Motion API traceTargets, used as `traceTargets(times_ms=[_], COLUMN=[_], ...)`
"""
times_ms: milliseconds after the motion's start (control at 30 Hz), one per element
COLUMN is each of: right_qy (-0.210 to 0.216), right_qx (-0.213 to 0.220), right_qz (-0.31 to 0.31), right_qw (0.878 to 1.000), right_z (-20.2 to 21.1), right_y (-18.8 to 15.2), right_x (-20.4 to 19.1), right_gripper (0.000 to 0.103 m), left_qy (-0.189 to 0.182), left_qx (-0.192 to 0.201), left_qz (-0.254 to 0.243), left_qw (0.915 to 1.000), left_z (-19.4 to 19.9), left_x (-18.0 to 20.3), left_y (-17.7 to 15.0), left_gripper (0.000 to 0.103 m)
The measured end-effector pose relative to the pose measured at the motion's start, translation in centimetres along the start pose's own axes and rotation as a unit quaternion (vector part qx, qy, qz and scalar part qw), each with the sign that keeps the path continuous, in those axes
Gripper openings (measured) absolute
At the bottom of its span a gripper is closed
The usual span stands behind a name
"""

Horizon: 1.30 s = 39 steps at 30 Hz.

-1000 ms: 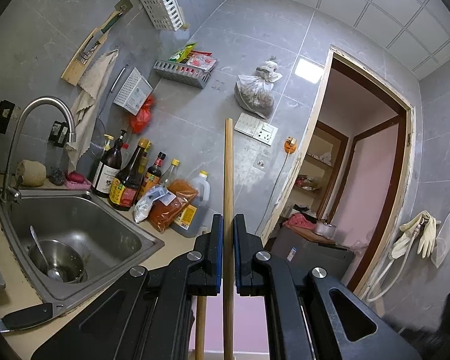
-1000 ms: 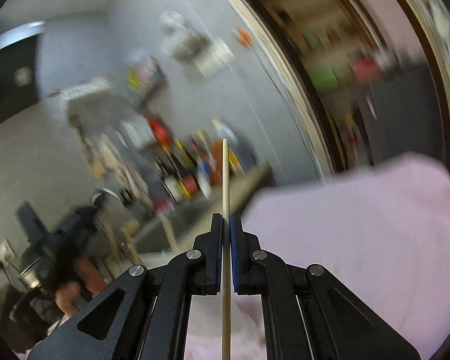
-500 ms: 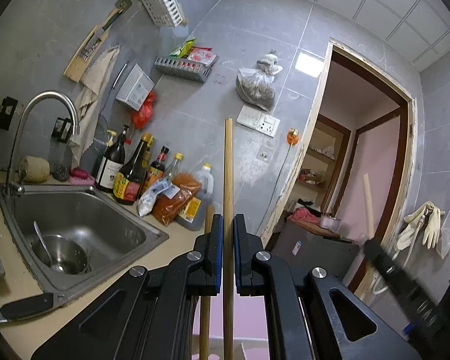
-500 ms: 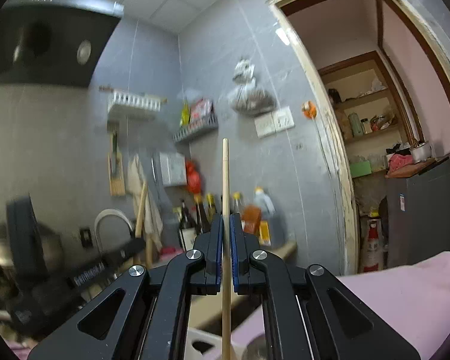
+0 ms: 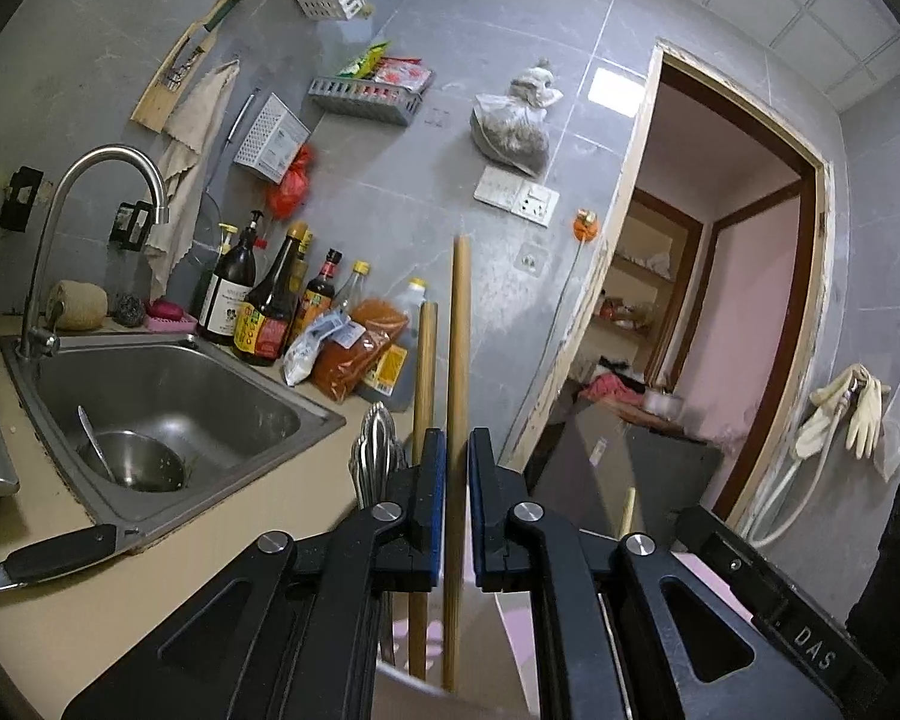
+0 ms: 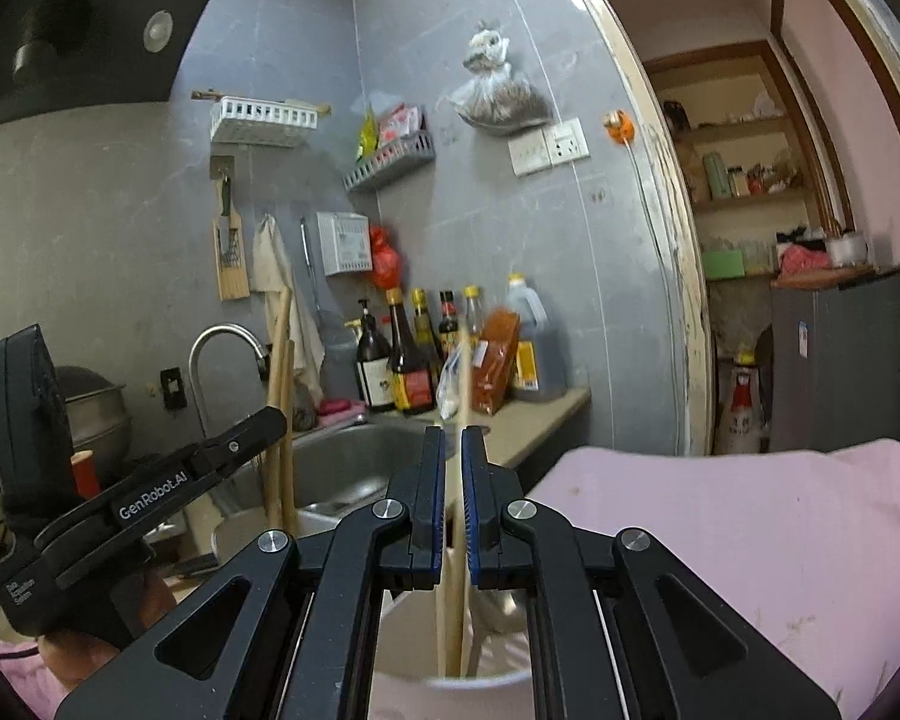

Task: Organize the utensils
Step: 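Open both grippers to release the chopsticks into the caddy, then move both tools down to the spoon and scissors on the cloth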

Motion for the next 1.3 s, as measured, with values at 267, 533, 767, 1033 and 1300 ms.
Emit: traceTargets(times_ms=[267,533,767,1033,1300], right_qy=[-0.012,-0.034,-0.072,-0.118,-0.148], right_qx=[0.002,0.028,0.052,0.061,0.05], right_qz=[-0.007,-0.009,0.007,0.024,0.025], right_qw=[1.0,0.999,0.996,0.991,0.987], right_z=[2.8,6.8,11.1,15.8,18.9], right_y=[1.0,2.8,3.5,3.3,2.3], right_x=[1.0,2.5,4.4,6.8,9.2], right_gripper=[0.018,0.026,0.043,0.055,0.077], left_qy=[-0.022,-0.046,-0.076,-0.095,-0.127], left_qx=[-0.021,-0.025,-0.023,-0.05,-0.092], left_qz=[0.007,-0.018,-0.039,-0.073,-0.098], left_qw=[0.9995,0.9984,0.9961,0.9915,0.9827], left_z=[1.3,3.0,4.5,4.8,4.7], left_x=[1.0,4.0,7.3,10.8,13.5], left_y=[-0.2,0.0,0.0,-1.8,-5.1], left_gripper=[0.032,0.051,0.066,0.075,0.089])
Point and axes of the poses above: each gripper's, at about its wrist camera, not at the fingertips, and z roughly against the way its jaws point, x to its right, y to its top, the point moved 9 cm from there along -z, roughly the way its jaws point, and after that the axes turned 1 degree about -y, right-handed, at the moved point
